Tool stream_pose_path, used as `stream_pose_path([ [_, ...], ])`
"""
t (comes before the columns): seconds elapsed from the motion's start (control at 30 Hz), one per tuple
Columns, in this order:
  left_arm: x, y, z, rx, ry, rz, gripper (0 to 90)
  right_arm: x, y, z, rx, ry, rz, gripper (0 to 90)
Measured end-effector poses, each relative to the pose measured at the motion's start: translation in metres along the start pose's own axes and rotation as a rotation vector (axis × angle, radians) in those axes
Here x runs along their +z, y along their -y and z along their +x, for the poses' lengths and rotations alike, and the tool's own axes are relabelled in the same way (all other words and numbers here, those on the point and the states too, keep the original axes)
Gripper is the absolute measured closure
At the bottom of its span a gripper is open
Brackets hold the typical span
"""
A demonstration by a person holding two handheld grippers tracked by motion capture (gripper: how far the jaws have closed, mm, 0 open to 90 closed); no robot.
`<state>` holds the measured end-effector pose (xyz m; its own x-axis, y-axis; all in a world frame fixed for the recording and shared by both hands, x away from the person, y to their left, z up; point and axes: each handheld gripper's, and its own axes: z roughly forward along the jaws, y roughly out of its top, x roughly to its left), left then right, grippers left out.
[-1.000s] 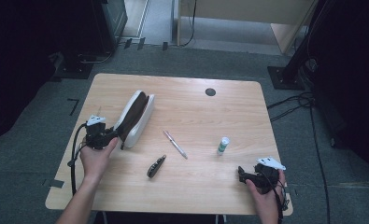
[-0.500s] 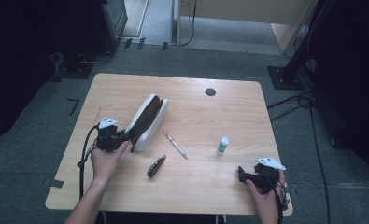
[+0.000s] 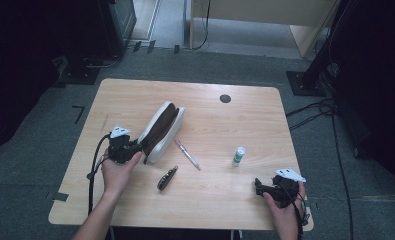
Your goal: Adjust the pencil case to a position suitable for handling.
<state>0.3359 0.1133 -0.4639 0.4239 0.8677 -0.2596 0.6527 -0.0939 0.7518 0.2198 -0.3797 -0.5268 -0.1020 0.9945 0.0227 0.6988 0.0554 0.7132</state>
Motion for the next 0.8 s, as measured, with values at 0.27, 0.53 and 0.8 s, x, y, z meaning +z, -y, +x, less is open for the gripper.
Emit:
stream_pose_path([
  [0.27,-0.010,-0.002,0.004,-0.029,0.042,-0.053,43.0,0.000,0.000,0.000,0.000,0.000,0.000,0.1],
  [0.53,-0.037,0.000,0.016,-0.043,0.034,-0.111,32.6,-0.009,0.005,-0.001,-0.023,0.032,-0.057,21.3],
  [0.8,-0.060,0.014,0.032,-0.035,-0.027,-0.119,17.2,-0.026,-0.009,0.010,-0.087,0.063,-0.079,15.1],
])
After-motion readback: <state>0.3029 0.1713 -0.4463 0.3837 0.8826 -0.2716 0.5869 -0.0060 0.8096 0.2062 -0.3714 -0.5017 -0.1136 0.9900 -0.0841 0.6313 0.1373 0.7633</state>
